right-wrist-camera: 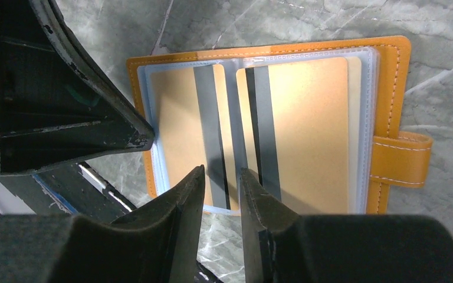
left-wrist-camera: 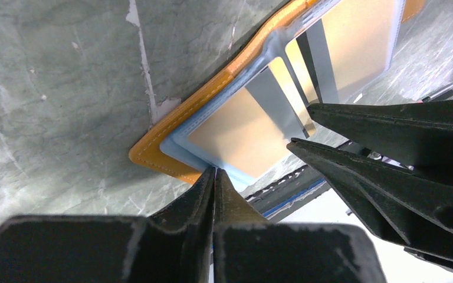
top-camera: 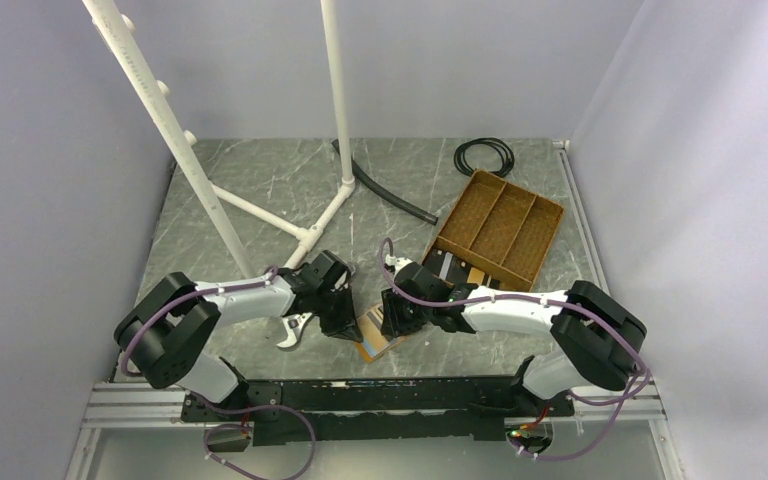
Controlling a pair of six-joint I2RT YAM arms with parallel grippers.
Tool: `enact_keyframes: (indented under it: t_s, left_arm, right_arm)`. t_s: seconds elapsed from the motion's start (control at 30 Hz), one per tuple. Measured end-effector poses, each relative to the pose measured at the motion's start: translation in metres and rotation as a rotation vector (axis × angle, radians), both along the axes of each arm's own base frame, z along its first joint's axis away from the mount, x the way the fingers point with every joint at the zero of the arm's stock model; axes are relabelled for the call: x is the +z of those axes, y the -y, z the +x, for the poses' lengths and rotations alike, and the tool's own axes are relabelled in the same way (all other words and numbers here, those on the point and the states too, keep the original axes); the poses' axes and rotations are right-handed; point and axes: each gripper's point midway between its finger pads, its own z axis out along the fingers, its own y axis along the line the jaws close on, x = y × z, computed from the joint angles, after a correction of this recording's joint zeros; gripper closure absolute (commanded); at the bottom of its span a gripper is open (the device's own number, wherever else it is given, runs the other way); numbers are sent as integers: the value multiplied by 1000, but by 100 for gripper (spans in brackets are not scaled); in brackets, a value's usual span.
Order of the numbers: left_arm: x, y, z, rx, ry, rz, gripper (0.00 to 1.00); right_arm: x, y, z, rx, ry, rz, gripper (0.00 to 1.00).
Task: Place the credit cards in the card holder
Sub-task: Insert the credit card into the card holder.
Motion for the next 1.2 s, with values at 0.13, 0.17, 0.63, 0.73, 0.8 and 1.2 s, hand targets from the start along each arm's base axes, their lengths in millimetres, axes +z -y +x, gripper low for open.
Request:
enact_keyframes:
  t_s: [0.13, 0.17, 0.63, 0.73, 0.8, 1.2]
  left_arm:
    - [2, -4, -1, 6, 10, 16, 90]
    - [4, -5, -1, 8, 13, 19, 91]
    - [-6, -5, -3, -3, -23, 35, 98]
    - [-5, -6, -2, -6, -22, 40, 97]
    - [-5, -6, -2, -9, -17, 45, 94]
    - [10, -20, -4, -24, 38, 79, 77]
  right_arm:
    - [0, 0, 0, 3, -1, 1, 68]
    - [0, 0, -1, 3, -3, 2, 68]
    - [-2, -6, -16, 79, 22, -34, 68]
    - [-4, -5, -16, 66, 24, -45, 65]
    - [-4, -4, -14, 47, 25, -51, 63]
    - [7, 3, -7, 11, 70, -68, 85]
